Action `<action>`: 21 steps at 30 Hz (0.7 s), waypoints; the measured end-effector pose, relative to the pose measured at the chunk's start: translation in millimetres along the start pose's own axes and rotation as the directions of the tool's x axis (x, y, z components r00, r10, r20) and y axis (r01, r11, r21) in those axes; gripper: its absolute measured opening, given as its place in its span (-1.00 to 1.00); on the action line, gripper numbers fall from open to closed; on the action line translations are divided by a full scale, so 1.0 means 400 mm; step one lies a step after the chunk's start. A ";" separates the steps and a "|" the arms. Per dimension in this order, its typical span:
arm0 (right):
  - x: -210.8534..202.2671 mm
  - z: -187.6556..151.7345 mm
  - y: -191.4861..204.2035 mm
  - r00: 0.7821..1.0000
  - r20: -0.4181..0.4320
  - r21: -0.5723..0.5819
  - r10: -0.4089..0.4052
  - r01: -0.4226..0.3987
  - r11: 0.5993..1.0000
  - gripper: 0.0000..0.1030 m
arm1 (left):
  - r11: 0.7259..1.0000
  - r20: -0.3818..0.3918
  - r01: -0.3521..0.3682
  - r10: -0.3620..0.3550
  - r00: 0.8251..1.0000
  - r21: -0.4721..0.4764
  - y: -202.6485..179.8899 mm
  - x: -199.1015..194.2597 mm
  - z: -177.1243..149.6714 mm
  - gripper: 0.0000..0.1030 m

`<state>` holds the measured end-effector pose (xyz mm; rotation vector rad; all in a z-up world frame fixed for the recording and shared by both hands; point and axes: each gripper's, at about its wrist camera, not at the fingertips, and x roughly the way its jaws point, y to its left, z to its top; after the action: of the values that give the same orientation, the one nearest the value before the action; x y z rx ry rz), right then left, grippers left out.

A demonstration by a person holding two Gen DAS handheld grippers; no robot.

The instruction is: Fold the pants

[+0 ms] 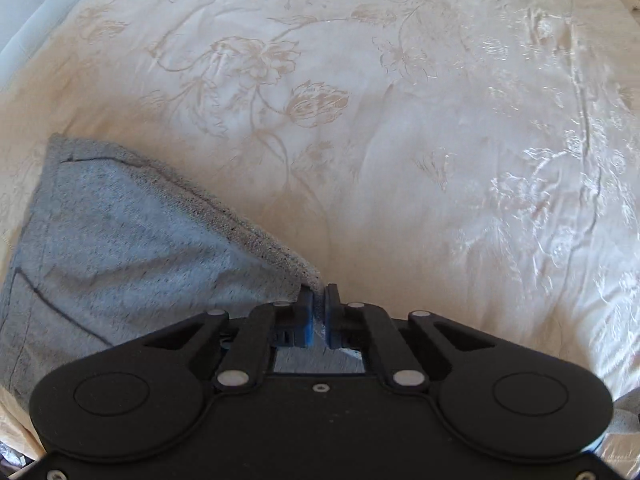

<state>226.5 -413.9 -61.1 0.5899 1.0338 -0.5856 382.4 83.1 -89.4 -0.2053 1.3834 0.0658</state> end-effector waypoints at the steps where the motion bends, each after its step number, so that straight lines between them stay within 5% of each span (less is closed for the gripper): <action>1: -0.019 -0.016 -0.015 1.000 -0.001 0.005 0.003 -0.003 1.000 -0.91 | 1.000 0.011 0.008 -0.008 1.000 0.005 0.017 -0.032 -0.031 -0.87; 12: -0.104 -0.270 -0.211 0.997 -0.068 0.046 -0.048 0.051 0.998 -0.90 | 0.999 0.061 -0.036 0.034 0.998 0.027 0.108 -0.080 -0.379 -0.89; 21: -0.053 -0.418 -0.326 0.993 -0.108 0.078 -0.046 0.054 0.996 -0.90 | 0.996 0.010 -0.081 0.080 0.997 0.040 0.151 -0.010 -0.526 -0.89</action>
<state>26.6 -386.2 -129.1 0.6729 1.1313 -0.6481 167.8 103.9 -128.2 -0.1155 1.3836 0.1056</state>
